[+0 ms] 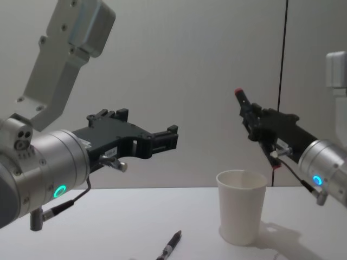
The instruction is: Place the pen into the pen holder.
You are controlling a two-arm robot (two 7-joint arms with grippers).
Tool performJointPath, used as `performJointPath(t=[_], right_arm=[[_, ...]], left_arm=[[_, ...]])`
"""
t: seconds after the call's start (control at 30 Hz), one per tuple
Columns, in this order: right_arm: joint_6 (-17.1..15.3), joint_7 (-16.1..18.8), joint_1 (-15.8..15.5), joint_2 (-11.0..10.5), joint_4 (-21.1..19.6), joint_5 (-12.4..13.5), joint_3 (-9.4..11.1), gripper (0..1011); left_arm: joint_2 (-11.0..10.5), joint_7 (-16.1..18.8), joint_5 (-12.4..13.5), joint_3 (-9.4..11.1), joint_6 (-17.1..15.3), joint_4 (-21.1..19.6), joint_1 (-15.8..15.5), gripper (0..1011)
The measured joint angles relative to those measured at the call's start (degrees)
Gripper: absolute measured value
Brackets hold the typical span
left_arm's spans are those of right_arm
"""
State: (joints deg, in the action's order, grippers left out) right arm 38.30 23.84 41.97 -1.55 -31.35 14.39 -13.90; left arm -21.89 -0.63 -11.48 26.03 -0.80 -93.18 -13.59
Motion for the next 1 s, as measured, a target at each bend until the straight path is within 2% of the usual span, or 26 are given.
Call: performJointPath(t=[0.13,0.37,0.67,0.77,0.87,0.97,1.0], right_arm=[[2.2,0.9,2.9,1.2,5.9,0.4,-0.4,185],[5.2,1.6,7.0,2.9,13.9,0.8,-0.8,185],[7.5,1.9,10.4,4.5,20.6,0.9,-1.1,185],[7.9,1.9,10.9,4.7,21.7,0.9,-1.2,187],[8.3,1.9,11.5,5.0,22.9,0.8,-1.2,253],[8.7,1.4,12.1,5.3,24.0,0.5,-1.2,376],[8.8,1.3,12.2,5.3,24.2,0.4,-1.2,390]], left_arm=[[0.0,0.0,0.0,0.0,0.0,0.0,0.0,1004],[0.0,0.0,0.0,0.0,0.0,0.0,0.0,1004],[0.0,0.0,0.0,0.0,0.0,0.0,0.0,1004],[0.0,0.0,0.0,0.0,0.0,0.0,0.0,1004],[0.0,0.0,0.0,0.0,0.0,0.0,0.0,1004],[0.0,0.0,0.0,0.0,0.0,0.0,0.0,1004],[0.0,0.0,0.0,0.0,0.0,0.0,0.0,1004]])
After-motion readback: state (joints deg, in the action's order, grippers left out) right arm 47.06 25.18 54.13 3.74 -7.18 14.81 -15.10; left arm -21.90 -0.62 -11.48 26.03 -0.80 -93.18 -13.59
